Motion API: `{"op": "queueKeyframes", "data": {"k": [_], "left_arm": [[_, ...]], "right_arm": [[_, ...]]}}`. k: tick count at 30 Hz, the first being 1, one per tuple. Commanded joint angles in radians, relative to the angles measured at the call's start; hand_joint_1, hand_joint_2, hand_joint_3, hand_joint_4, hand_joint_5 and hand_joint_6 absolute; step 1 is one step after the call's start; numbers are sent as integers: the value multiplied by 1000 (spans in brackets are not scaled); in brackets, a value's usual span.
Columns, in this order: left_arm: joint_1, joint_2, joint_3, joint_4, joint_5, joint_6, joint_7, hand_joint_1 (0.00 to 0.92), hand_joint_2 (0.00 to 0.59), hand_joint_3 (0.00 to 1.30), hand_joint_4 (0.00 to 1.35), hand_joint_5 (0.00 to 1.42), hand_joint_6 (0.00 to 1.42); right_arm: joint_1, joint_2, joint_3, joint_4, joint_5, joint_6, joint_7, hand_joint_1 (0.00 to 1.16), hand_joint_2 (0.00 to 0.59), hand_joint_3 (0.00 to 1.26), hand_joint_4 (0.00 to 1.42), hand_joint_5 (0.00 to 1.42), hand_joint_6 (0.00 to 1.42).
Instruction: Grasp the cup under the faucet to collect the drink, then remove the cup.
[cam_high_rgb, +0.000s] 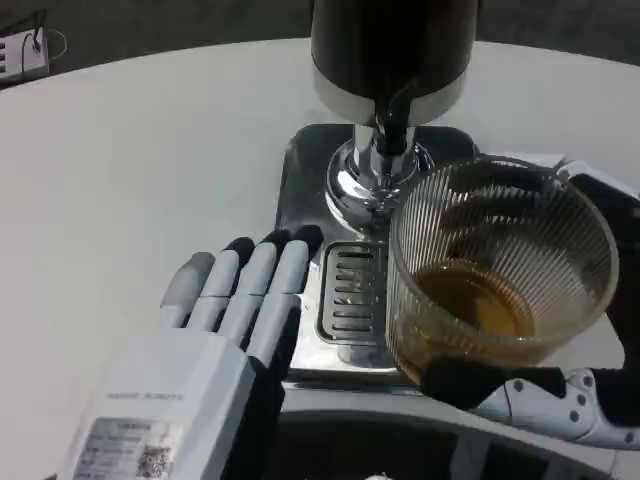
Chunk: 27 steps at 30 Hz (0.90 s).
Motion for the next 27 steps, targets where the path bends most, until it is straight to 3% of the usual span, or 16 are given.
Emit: {"op": "queueKeyframes", "data": {"k": [1, 6, 13, 27], "left_arm": [[7, -26, 6, -17, 21, -38, -32, 0, 61, 0, 0, 0, 0], [-6, -37, 23, -17, 26, -51, -55, 0, 59, 0, 0, 0, 0], [-40, -49, 19, -17, 41, -44, -89, 0, 56, 0, 0, 0, 0], [-64, -62, 1, 9, 44, -30, -95, 0, 53, 0, 0, 0, 0]], "right_arm": [[15, -1, -18, -36, 24, -52, 5, 1157, 151, 806, 989, 1085, 1388], [28, -12, -40, -34, 15, -99, 16, 1159, 152, 804, 989, 1085, 1388], [35, -24, -38, -21, 6, -119, 30, 1161, 152, 804, 978, 1085, 1371], [27, -39, -12, -22, -18, -100, 45, 1161, 147, 803, 977, 1085, 1371]]}}
